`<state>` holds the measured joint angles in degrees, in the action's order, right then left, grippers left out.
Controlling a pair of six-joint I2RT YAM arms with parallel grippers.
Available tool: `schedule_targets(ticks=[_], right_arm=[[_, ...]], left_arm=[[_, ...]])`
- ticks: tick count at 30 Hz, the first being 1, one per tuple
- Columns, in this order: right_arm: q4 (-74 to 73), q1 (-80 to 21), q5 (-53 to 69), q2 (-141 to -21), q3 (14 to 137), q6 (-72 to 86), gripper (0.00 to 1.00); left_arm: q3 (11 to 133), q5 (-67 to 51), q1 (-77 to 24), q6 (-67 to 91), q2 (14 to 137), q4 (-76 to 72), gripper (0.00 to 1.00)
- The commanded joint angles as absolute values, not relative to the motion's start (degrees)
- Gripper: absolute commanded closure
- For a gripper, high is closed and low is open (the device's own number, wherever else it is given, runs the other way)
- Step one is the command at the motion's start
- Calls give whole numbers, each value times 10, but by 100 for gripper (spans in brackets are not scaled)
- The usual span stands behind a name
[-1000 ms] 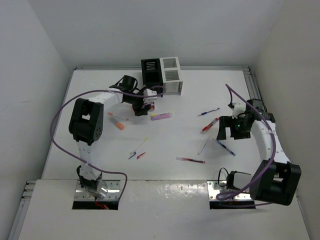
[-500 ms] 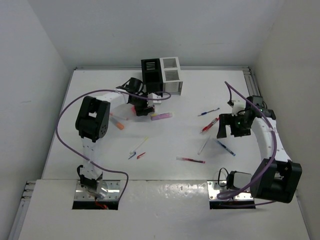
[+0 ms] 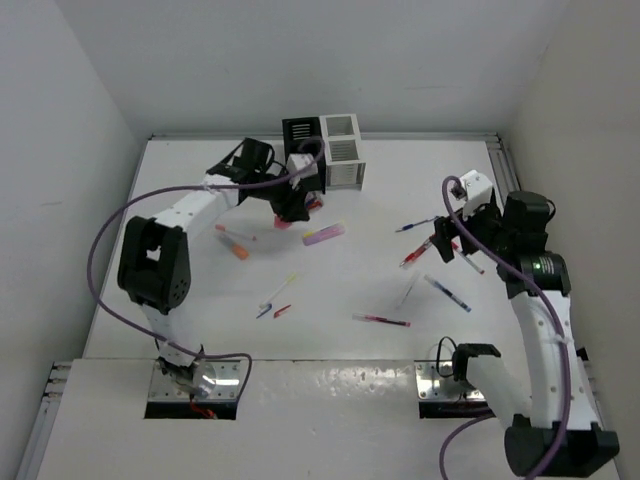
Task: Sort the stationery into containers
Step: Pick up the stationery from the center of the board.
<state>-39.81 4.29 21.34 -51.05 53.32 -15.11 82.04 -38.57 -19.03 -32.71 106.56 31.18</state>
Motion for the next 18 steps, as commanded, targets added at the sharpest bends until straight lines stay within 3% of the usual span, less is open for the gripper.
schedule_targets(ticks=[1, 2, 5, 9, 12, 18], right_arm=[[-267, 5, 279, -483, 563, -233, 13], [-262, -26, 289, -486, 574, -253, 14], [-251, -92, 297, -501, 599, -345, 20], [-228, -202, 275, -526, 599, -491, 20], [-194, -277, 275, -547, 586, -607, 20], [-142, -397, 280, -594, 564, -691, 5]], left_arm=[[821, -527, -173, -7, 960, 162, 99], [800, -553, -171, 147, 950, 120, 99], [793, -508, -172, 353, 944, 45, 100], [864, -505, -173, 468, 989, 136, 100], [766, -580, -169, 654, 987, -54, 100], [729, -616, -187, 725, 979, -96, 100]])
